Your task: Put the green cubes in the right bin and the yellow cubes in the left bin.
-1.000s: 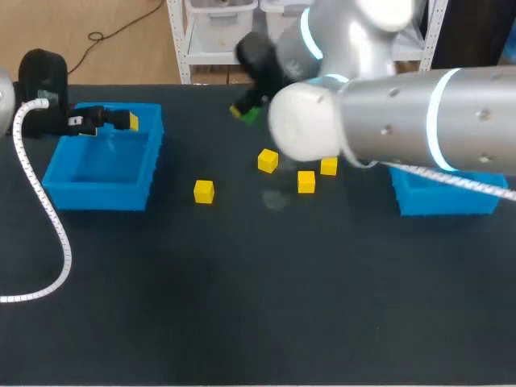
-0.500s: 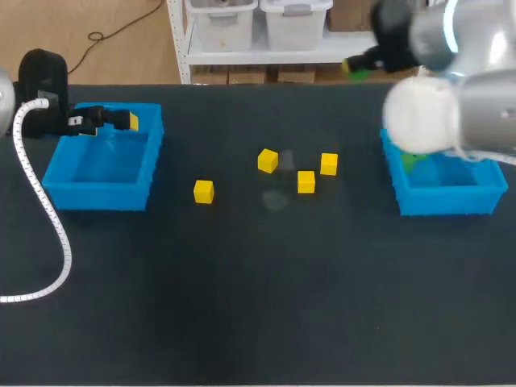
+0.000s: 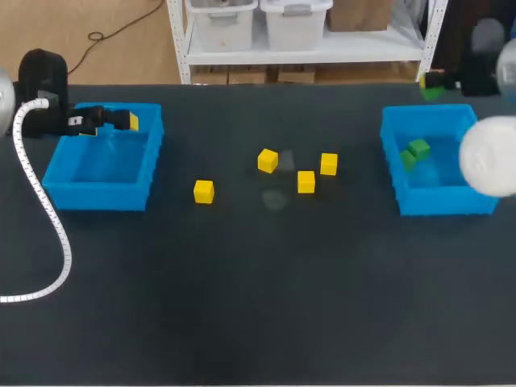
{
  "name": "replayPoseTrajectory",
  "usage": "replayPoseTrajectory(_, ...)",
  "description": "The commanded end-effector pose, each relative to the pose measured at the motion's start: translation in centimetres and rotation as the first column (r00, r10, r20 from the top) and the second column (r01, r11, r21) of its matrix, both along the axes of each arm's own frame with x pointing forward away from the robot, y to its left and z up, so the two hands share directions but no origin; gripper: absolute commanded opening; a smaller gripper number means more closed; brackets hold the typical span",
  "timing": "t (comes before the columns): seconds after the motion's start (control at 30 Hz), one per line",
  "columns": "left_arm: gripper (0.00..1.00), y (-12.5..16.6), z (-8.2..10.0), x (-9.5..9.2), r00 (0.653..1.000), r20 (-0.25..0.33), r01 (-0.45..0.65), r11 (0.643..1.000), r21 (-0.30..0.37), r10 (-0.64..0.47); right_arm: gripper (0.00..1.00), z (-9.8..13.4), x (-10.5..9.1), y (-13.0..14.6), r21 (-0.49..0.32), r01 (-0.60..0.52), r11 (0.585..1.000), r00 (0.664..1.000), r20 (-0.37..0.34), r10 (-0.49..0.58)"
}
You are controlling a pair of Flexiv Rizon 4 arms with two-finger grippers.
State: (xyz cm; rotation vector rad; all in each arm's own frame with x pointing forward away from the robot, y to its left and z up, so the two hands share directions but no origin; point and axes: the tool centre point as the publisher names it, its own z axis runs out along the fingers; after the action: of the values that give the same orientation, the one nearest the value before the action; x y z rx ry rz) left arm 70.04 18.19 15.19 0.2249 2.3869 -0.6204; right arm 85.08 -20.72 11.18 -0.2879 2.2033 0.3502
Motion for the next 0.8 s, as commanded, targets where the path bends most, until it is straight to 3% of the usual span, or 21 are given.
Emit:
replayPoseTrajectory(0.03,1.00,0.2,-0.2,0.0,1.000,0.007,0.006,1.000,-0.009,-0.006,0.00,3.6,-5.0,-2.2,-0.050,0.068,0.996,0.998,0.004,-0.067)
replayPoseTrajectory(0.2,1.00,0.2,-0.2,0.0,1.000,0.007,0.006,1.000,-0.009,-0.006,0.00,3.4,-5.3,-1.6,-0.059,0.053,0.997,0.999,-0.009,-0.054)
replayPoseTrajectory(0.4,1.00,0.2,-0.2,0.0,1.000,0.007,0.006,1.000,-0.009,-0.006,0.00,1.4,-5.6,0.2,-0.088,-0.009,0.996,0.997,-0.078,0.002)
replayPoseTrajectory(0.6,1.00,0.2,-0.2,0.0,1.000,0.007,0.006,1.000,-0.009,-0.006,0.00,0.4,-5.4,1.0,-0.091,-0.020,0.996,0.995,-0.095,0.011)
replayPoseTrajectory(0.7,1.00,0.2,-0.2,0.0,1.000,0.007,0.006,1.000,-0.009,-0.006,0.23,0.3,-5.4,1.1,-0.094,-0.019,0.995,0.996,-0.093,0.011)
replayPoseTrajectory(0.73,1.00,0.2,-0.2,0.0,1.000,0.007,0.006,1.000,-0.009,-0.006,0.71,0.2,-5.3,1.1,-0.088,-0.021,0.996,0.996,-0.085,0.014)
replayPoseTrajectory(0.77,1.00,0.2,-0.2,0.0,1.000,0.007,0.006,1.000,-0.009,-0.006,1.00,0.2,-5.4,1.1,-0.086,-0.021,0.996,0.996,-0.085,0.014)
replayPoseTrajectory(0.8,1.00,0.2,-0.2,0.0,1.000,0.007,0.006,1.000,-0.009,-0.006,1.00,0.1,-5.5,1.1,-0.076,-0.026,0.997,0.997,-0.078,0.020)
